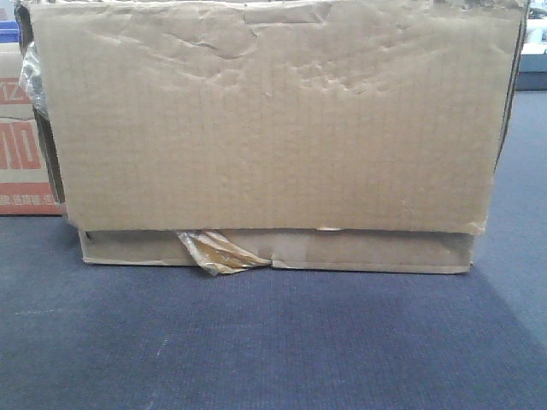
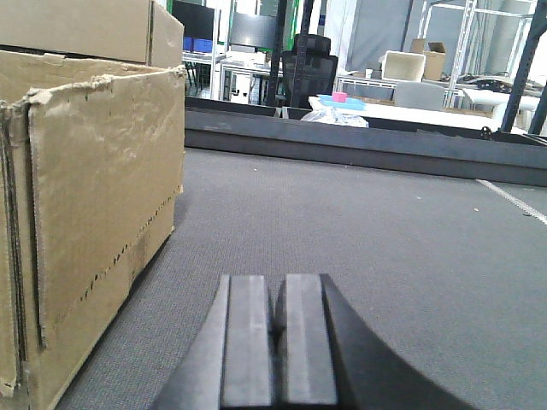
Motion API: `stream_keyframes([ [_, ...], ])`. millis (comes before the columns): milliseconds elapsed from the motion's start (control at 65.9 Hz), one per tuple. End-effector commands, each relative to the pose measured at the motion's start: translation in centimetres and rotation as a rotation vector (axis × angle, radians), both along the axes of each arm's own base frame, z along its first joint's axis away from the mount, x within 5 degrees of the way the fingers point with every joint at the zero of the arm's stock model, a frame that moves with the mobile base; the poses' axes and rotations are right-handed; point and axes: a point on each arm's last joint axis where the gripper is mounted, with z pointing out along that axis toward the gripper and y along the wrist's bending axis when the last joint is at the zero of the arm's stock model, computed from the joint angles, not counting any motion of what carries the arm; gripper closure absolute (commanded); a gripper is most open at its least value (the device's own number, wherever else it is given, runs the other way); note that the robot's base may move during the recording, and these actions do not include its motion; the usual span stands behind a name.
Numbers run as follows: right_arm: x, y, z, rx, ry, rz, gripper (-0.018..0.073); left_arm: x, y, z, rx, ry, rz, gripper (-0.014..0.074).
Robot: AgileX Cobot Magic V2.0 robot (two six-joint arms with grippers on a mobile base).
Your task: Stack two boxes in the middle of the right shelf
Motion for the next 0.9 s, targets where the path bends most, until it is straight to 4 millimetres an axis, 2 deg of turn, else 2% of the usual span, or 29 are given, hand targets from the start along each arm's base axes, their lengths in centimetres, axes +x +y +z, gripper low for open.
stream_keyframes([
  [0, -0.03, -0.05, 0.24, -0.006, -0.028, -0.008, 0.0721, -0.06, -0.05, 0.27, 0.006, -0.025, -0.007, 0.0707],
  [880, -0.05, -0.07, 0.43, -0.004, -0.049, -0.010, 0.0721, -0.12, -0.09, 0.69, 0.004, -0.072, -0.011, 0.0707],
])
